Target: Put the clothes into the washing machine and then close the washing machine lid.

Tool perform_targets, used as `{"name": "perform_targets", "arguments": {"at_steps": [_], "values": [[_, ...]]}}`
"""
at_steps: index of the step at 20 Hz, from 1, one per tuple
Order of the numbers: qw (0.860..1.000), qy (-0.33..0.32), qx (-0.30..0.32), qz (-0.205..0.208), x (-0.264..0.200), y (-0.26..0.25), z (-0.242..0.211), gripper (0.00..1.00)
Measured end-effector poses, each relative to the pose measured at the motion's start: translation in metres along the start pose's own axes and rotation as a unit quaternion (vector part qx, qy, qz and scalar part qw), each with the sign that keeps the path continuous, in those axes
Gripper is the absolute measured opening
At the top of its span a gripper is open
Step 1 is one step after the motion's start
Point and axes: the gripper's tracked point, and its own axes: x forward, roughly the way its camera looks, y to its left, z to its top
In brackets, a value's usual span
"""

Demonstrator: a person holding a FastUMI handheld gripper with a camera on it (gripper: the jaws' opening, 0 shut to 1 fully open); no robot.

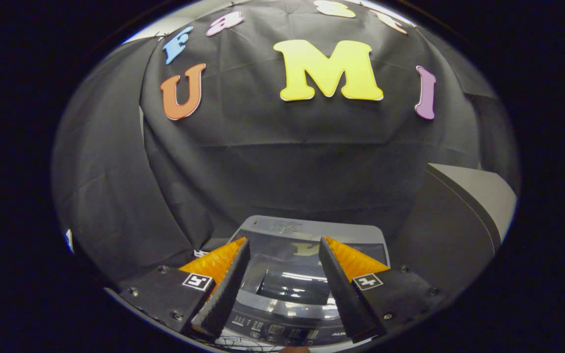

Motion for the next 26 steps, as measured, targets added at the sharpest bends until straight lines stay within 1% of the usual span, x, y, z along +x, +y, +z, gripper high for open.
{"name": "perform_targets", "arguments": {"at_steps": [5, 9, 13, 15, 17, 21, 26], "values": [[1.000, -0.021, -0.007, -0.009, -0.051, -0.010, -0.003, 0.90], [0.998, -0.052, -0.001, -0.024, -0.113, -0.033, -0.001, 0.90], [0.995, -0.076, -0.006, -0.061, -0.186, -0.078, -0.004, 0.90], [0.993, -0.093, -0.001, -0.076, -0.228, -0.105, -0.005, 0.93], [0.991, -0.105, 0.011, -0.079, -0.264, -0.127, -0.010, 0.95], [0.988, -0.119, 0.027, -0.099, -0.325, -0.177, -0.017, 0.95], [0.986, -0.133, 0.030, -0.095, -0.389, -0.231, -0.029, 0.97]]}}
